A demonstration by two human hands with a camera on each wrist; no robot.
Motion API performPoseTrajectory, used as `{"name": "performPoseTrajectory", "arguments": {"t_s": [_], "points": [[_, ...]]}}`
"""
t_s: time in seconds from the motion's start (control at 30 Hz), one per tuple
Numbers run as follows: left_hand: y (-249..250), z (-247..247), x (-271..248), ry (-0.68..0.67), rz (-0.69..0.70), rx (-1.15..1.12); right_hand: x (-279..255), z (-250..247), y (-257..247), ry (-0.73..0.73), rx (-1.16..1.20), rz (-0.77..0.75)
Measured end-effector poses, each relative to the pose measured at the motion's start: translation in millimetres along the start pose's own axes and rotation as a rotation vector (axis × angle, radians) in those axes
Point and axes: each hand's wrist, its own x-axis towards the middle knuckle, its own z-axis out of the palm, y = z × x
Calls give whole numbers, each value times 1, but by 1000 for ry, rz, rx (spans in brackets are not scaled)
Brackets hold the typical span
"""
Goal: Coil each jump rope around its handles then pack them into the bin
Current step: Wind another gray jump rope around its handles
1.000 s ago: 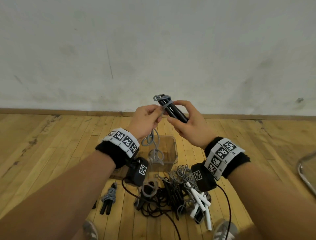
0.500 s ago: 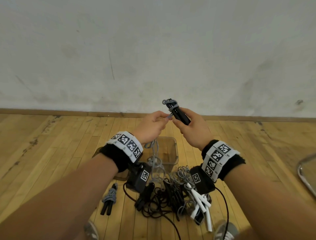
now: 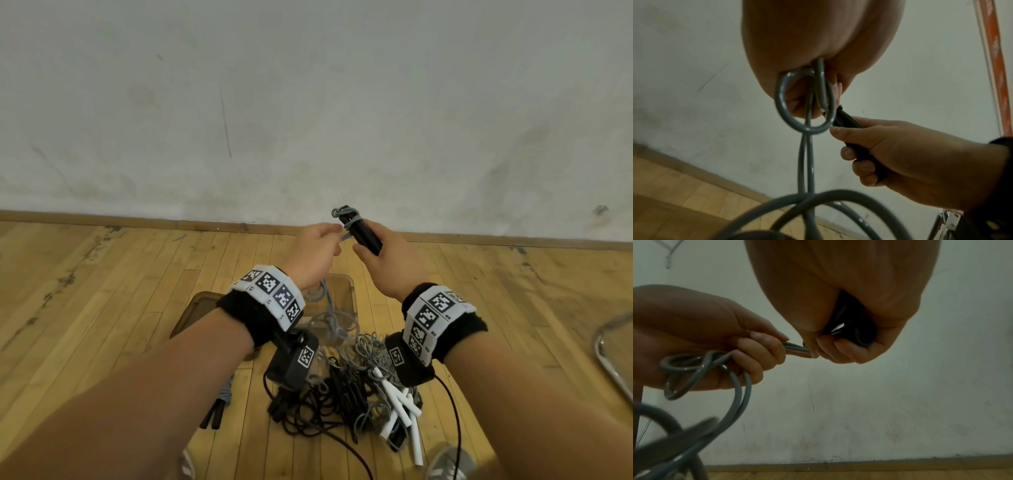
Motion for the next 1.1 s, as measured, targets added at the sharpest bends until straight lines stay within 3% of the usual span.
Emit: {"name": "performPoseTrajectory", "arguments": {"t_s": [0.33, 0.43, 0.53, 0.67, 0.73, 0.9, 1.1], "points": [[1, -4, 1, 214, -11, -59, -14, 10, -10, -15, -291, -201], [0, -9, 4, 201, -32, -83, -16, 14, -9, -76, -291, -214], [1, -12, 6, 175, -51, -114, -17, 6, -12, -107, 47, -134], [8, -10, 2, 88, -33, -224, -16, -8, -21, -293, 847, 235], [11, -10, -2, 23, 14, -255, -16, -9, -20, -403, 930, 259], [11, -13, -7, 24, 61, -109, -8, -8, -10, -305, 739, 104], [11, -16, -11, -86, -52, -197, -3, -10, -4, -191, 485, -5]]}}
